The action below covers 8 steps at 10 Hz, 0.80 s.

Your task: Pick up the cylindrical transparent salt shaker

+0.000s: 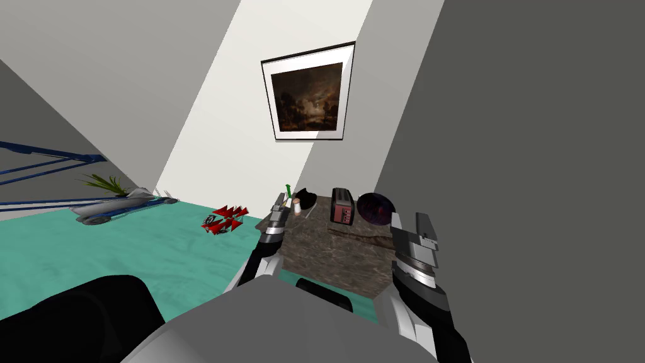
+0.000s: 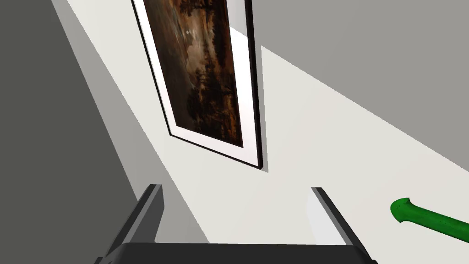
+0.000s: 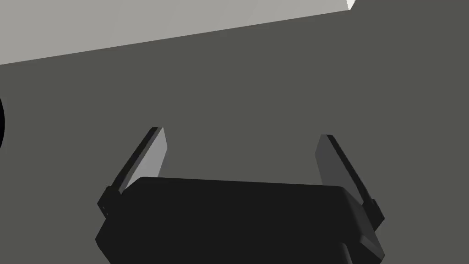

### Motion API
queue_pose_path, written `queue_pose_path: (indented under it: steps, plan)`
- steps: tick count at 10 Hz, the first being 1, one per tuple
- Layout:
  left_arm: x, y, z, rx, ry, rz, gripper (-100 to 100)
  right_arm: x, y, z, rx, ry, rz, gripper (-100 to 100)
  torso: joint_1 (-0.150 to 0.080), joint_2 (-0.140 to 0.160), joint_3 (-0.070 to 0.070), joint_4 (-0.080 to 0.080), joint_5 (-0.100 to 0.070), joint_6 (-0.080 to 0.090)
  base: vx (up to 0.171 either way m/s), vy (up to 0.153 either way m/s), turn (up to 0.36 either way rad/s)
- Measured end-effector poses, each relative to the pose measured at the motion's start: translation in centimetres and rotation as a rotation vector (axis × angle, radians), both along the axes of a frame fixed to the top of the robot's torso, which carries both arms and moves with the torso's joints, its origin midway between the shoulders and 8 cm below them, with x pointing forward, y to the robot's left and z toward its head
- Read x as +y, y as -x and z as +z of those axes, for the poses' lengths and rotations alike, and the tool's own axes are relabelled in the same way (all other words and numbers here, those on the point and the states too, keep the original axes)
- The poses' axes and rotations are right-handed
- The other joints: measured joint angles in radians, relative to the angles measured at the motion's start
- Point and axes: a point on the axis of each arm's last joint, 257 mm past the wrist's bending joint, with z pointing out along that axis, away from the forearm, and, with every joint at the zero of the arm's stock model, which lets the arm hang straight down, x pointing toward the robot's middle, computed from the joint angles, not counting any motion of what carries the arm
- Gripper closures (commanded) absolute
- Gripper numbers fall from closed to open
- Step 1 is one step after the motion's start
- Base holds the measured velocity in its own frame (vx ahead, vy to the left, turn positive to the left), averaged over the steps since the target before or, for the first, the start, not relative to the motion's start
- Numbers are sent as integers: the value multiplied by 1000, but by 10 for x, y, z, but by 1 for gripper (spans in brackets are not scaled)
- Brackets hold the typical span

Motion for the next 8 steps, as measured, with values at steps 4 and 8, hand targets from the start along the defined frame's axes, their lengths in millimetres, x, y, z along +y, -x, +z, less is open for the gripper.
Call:
queue_pose_path:
  steps: [4,8]
  plan:
    - [-9,-15,-21,41,-118,-37,-100,0,0,0,0,0,0,0,0,5,3,1,0,0,-77,-12,43]
    - [-10,-30,-46,83,-227,-52,-100,0,0,0,0,0,0,0,-1,4,3,1,0,0,-80,-16,38]
